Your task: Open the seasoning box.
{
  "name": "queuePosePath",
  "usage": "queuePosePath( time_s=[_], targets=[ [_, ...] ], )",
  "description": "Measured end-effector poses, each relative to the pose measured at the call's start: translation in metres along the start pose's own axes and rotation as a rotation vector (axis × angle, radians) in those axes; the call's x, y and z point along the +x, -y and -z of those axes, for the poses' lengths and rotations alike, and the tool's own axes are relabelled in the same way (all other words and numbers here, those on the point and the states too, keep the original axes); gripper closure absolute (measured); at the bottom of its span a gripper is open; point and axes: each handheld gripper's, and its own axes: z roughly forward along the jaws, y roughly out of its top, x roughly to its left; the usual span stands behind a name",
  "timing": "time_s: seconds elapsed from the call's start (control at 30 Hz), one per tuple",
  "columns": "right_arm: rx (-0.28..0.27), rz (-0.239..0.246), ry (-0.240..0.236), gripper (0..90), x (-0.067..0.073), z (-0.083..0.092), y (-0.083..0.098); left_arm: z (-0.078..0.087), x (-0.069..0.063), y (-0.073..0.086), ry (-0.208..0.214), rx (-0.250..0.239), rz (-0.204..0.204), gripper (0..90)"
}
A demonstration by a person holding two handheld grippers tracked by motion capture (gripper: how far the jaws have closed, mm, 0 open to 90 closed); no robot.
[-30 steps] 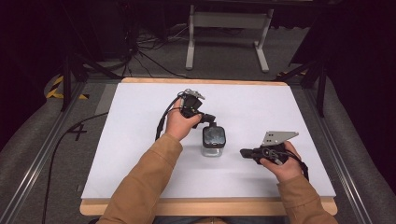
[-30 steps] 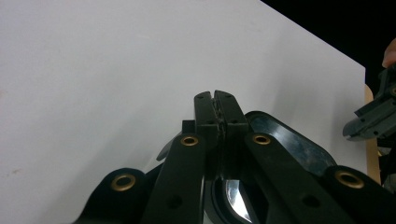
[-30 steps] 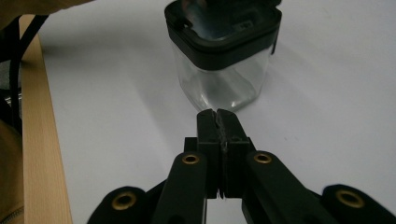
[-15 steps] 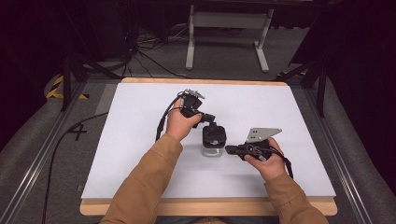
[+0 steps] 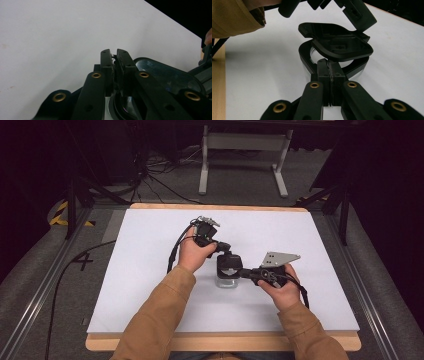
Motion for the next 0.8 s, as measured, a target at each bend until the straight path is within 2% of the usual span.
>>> queuePosePath(
  time_s=[0.07, 0.23, 0.27, 0.33, 0.47, 0.57, 0.6, 0.73, 0.8],
  targets=[
    [-0.002, -0.001, -0.002, 90.0, 0.000, 0.001, -0.001, 0.009, -0.006, -0.002, 0.001, -0.022, -0.010, 84.7],
    [-0.016, -0.003, 0.005, 90.0, -0.003, 0.001, -0.005, 0.038, -0.025, -0.004, 0.007, -0.043, -0.072, 85.8],
    [-0.018, -0.002, 0.009, 90.0, -0.003, 0.001, -0.006, 0.042, -0.029, -0.003, 0.013, -0.051, -0.072, 85.7],
    [-0.027, -0.005, 0.013, 90.0, -0.003, 0.000, -0.009, 0.050, -0.037, -0.001, 0.031, -0.049, -0.087, 85.7],
    [-0.054, -0.002, 0.023, 90.0, -0.005, 0.000, -0.015, 0.063, -0.056, 0.006, 0.031, -0.022, -0.141, 86.6],
    [-0.069, -0.008, 0.027, 90.0, -0.006, -0.001, -0.018, 0.065, -0.064, 0.010, 0.036, -0.014, -0.162, 86.5],
    [-0.083, -0.011, 0.033, 90.0, -0.007, -0.002, -0.021, 0.065, -0.066, 0.011, 0.038, 0.004, -0.168, 85.8],
    [-0.099, -0.019, 0.033, 90.0, -0.009, -0.003, -0.023, 0.056, -0.066, 0.015, 0.030, 0.057, -0.168, 86.3],
    [-0.101, -0.021, 0.034, 90.0, -0.010, -0.003, -0.024, 0.051, -0.065, 0.016, 0.032, 0.067, -0.164, 86.5]
  ],
)
